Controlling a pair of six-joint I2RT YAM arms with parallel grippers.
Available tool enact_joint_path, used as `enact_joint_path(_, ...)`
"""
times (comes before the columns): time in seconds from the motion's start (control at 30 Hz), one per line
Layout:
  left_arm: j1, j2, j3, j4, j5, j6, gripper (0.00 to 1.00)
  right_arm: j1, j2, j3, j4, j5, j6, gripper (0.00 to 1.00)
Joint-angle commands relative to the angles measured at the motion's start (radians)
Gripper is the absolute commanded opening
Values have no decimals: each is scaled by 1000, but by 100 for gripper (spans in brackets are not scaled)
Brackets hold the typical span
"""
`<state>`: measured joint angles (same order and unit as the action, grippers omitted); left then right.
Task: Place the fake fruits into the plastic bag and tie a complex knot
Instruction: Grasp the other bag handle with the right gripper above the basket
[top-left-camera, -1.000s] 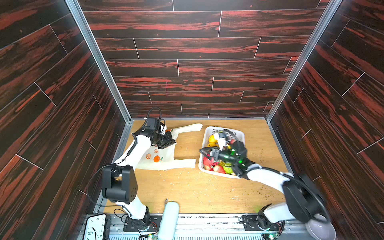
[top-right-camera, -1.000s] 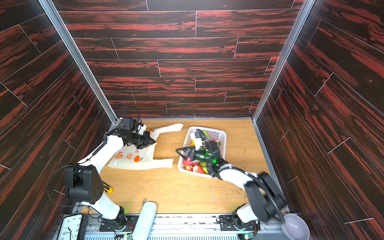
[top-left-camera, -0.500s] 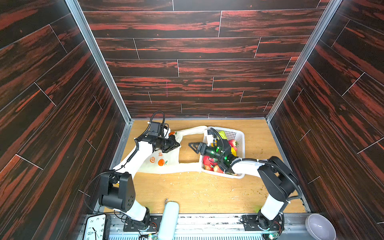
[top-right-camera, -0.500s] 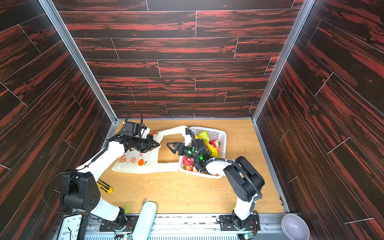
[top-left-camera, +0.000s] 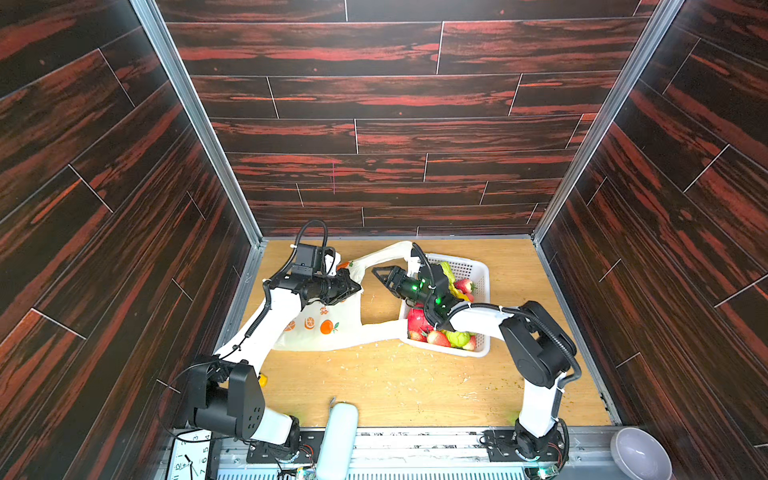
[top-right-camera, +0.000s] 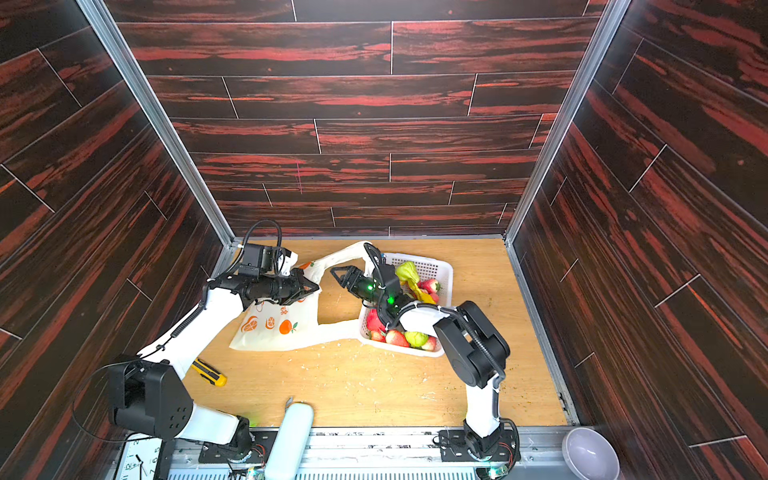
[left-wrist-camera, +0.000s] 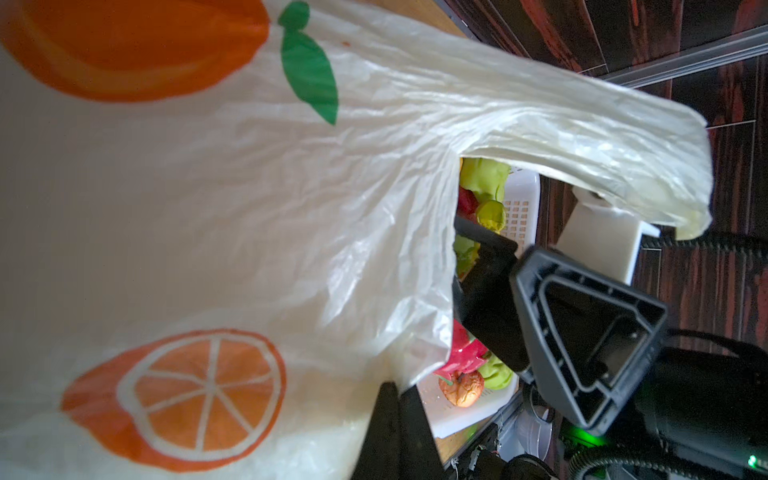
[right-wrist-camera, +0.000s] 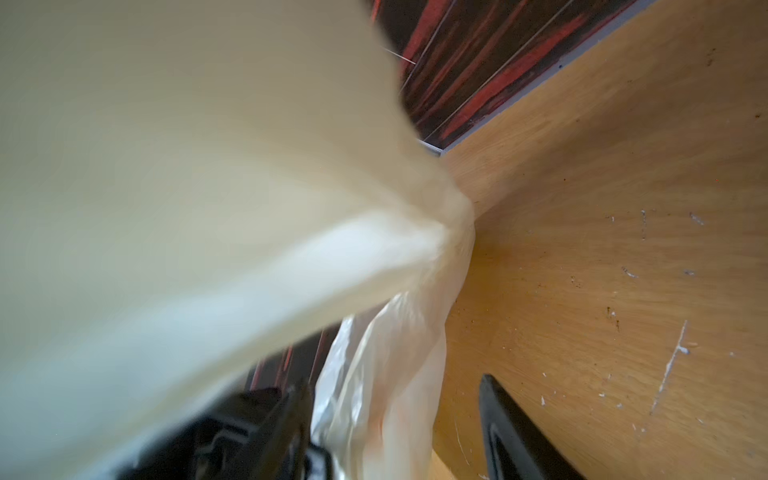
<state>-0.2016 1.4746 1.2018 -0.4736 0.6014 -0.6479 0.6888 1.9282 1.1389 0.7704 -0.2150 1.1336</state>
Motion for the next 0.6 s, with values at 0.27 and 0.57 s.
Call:
enact_joint_path(0.27,-9,-58,-15,1,39,34,0,-1,121,157,-86,40,58,57)
enact_joint_path(0.57,-11,-52,-19,-4,54,62,0,3,164,231,-108,29,63,41)
